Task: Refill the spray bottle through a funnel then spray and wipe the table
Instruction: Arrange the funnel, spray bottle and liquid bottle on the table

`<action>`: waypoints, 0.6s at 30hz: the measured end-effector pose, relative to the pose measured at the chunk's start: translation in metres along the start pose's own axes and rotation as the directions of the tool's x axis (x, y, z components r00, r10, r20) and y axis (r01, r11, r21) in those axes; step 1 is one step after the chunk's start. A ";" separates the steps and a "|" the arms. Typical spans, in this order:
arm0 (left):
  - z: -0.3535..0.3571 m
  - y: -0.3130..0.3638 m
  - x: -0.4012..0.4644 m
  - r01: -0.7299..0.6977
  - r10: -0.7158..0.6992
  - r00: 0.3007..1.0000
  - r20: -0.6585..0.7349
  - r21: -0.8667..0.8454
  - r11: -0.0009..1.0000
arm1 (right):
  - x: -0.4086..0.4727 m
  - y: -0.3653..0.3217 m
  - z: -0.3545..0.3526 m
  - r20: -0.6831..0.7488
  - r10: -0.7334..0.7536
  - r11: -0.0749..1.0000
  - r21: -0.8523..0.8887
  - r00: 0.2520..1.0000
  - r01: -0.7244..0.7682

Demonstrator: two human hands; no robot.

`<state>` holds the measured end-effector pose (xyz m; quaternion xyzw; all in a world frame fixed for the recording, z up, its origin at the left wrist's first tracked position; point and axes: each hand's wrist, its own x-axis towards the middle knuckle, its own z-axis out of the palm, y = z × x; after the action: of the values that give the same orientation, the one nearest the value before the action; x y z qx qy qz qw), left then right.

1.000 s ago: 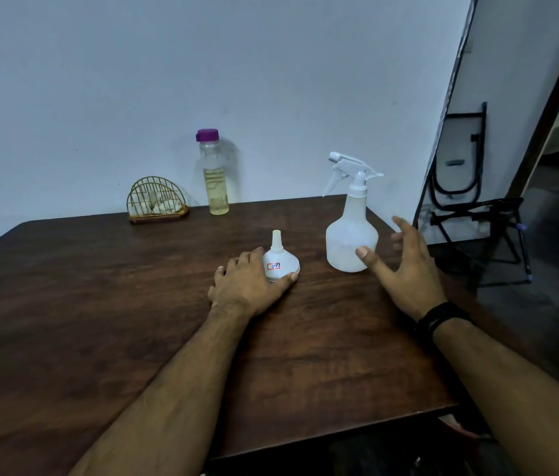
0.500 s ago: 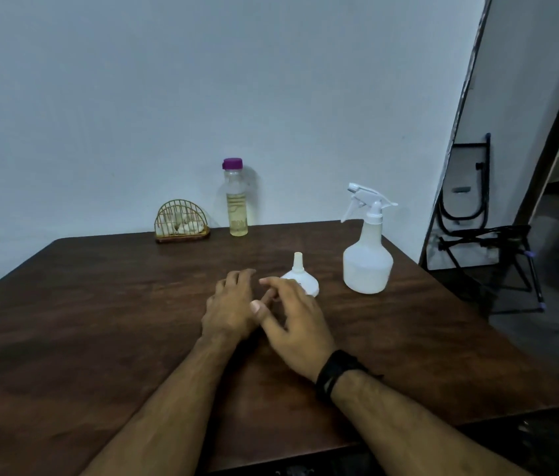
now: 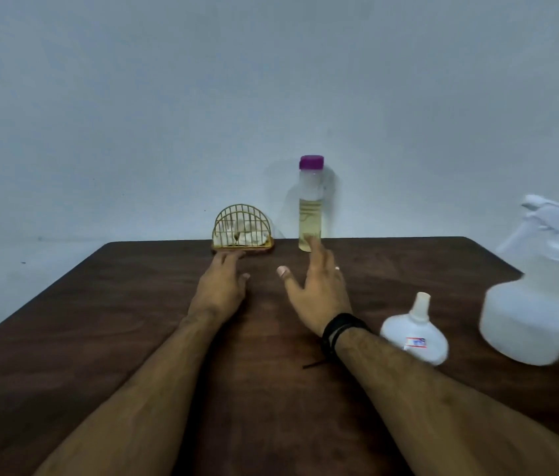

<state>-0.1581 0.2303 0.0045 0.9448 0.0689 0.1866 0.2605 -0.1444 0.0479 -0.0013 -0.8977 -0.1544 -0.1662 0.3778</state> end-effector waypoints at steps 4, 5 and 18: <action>0.006 -0.029 0.052 0.069 -0.073 0.995 -0.073 -0.045 0.997 | 0.051 0.012 0.028 -0.059 0.057 0.996 -0.070 0.997 -0.062; 0.008 -0.035 0.063 0.101 -0.106 0.990 -0.091 -0.064 0.993 | 0.063 0.015 0.034 -0.081 0.074 0.994 -0.072 0.994 -0.080; 0.005 -0.081 0.138 0.113 -0.116 0.993 0.008 -0.291 0.950 | 0.149 0.041 0.057 -0.195 0.261 0.959 -0.063 0.945 -0.278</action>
<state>-0.0320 0.3288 0.0027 0.8897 0.0965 0.1836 0.4068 0.0164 0.0841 -0.0027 -0.9071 0.0131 -0.2022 0.3689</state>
